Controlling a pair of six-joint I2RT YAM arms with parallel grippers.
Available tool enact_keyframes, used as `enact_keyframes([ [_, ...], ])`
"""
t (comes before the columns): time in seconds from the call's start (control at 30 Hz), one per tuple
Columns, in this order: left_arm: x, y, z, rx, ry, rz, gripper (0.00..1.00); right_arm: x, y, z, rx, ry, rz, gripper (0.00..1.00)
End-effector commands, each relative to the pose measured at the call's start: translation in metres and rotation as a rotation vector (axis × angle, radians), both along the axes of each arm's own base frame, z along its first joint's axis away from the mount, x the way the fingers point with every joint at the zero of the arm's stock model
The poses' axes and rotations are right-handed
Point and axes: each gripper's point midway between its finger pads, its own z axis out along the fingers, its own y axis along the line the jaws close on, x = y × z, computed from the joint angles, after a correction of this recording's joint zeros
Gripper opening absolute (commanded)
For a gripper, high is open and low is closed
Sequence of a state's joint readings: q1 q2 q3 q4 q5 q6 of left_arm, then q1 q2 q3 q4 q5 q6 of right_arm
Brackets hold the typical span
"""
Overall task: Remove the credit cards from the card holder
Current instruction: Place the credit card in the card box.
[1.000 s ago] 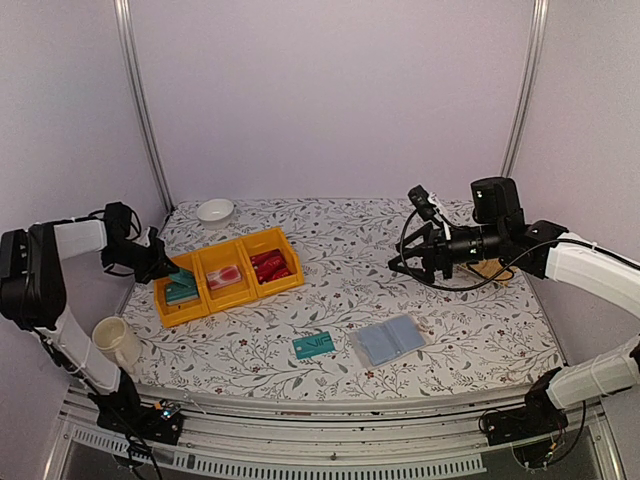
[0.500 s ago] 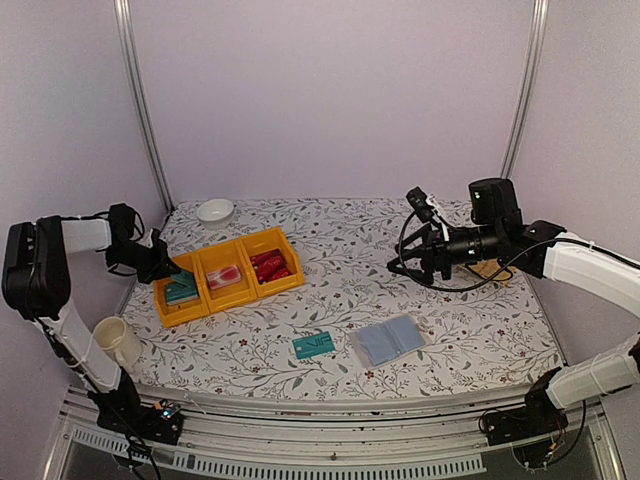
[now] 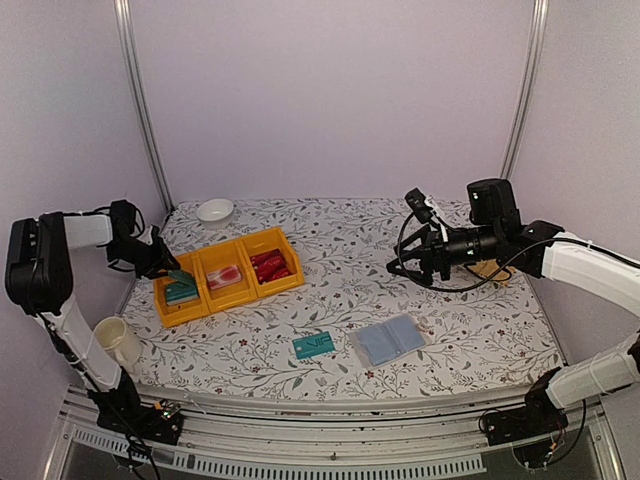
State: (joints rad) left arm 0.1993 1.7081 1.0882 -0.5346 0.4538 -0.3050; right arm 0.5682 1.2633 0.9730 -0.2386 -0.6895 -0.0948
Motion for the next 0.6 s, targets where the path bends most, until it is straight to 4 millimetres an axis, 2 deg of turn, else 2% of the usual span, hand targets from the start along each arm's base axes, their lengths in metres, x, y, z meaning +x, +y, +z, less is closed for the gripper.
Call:
enact_keyframes([
  [0.0, 0.006, 0.007, 0.007, 0.042, -0.008, 0.007, 0.34, -0.002, 0.0, -0.002, 0.001, 0.001, 0.015, 0.72],
  [0.23, 0.01, 0.02, 0.034, 0.128, -0.049, 0.022, 0.55, -0.003, 0.001, -0.003, 0.001, 0.007, 0.024, 0.72],
  [0.47, 0.013, 0.029, 0.062, 0.189, -0.095, 0.042, 0.56, -0.002, 0.0, -0.002, -0.001, 0.002, 0.016, 0.72],
  [0.57, 0.013, 0.029, 0.083, 0.205, -0.146, 0.05, 0.56, 0.011, -0.006, -0.007, -0.04, -0.008, -0.064, 0.73],
])
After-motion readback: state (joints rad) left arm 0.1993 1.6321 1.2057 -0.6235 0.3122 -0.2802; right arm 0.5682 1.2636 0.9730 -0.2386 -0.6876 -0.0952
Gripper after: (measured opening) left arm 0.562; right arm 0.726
